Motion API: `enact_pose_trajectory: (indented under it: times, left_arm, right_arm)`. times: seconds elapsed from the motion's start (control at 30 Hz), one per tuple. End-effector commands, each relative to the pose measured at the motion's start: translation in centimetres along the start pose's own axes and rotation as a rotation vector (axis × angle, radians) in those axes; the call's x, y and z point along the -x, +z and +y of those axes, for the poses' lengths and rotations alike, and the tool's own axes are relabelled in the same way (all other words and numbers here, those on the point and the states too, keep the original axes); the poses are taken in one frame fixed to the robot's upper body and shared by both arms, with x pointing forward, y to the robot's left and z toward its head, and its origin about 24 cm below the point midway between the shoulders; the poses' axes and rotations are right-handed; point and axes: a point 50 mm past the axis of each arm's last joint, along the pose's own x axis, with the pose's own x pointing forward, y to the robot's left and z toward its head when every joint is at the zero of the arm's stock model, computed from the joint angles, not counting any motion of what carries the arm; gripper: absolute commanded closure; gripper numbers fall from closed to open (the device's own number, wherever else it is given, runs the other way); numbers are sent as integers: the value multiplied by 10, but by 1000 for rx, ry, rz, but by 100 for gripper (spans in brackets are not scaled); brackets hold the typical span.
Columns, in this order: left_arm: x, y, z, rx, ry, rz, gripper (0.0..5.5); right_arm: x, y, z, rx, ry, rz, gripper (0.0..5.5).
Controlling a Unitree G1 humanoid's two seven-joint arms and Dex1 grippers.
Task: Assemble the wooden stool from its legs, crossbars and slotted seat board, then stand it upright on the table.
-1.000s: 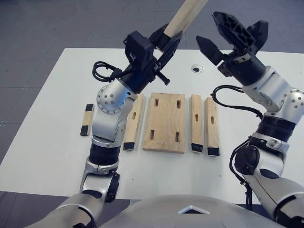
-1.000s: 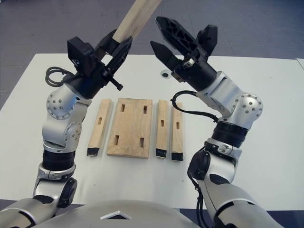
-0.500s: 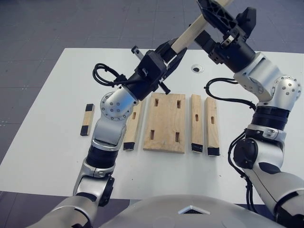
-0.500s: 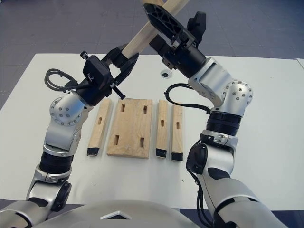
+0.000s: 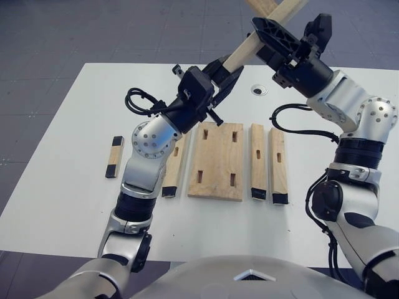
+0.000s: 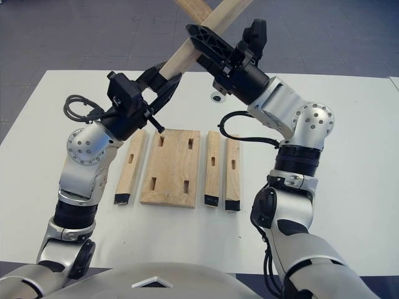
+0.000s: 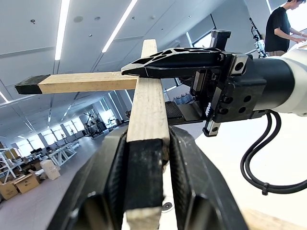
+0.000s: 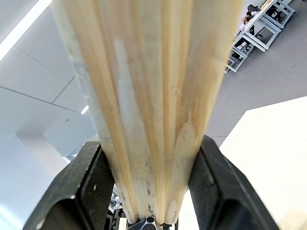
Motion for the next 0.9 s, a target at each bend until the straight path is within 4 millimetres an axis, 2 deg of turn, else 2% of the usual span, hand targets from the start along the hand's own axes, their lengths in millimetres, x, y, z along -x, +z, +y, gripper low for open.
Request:
enact_pose_trajectory:
  times: [0.03,0.17,0.2,0.3,0.4,0.43,0.53,0.63,0.77,0.9]
  left_arm:
    - [1,2,2,-85,-2,-8,444]
    - [2,1,2,-99,-4,-10,444]
    - [2,0,2,-105,-16,-7,408]
    - [5,-2,2,-127,-61,2,361]
    - [10,0,6,-158,-84,8,354]
    - [15,1,8,-170,-90,16,354]
    - [52,9,18,-225,-137,105,354]
    - [78,10,20,-261,-183,200,354]
    - [102,-4,0,-233,-325,357,354]
    - [124,-33,-28,-240,-403,567,354]
  right_arm:
    - [1,0,0,19,-41,-13,347]
    - [1,0,0,56,-62,5,347]
    - [1,1,0,61,-63,1,347]
    - [1,4,1,67,-67,-3,348]
    - [2,4,0,71,-75,0,348]
    - [3,4,-1,78,-81,4,348]
    - [17,12,-15,130,-185,-9,348]
    - [30,22,-24,188,-259,-36,348]
    - [46,19,-35,285,-342,31,348]
    - [42,0,-38,368,-346,136,348]
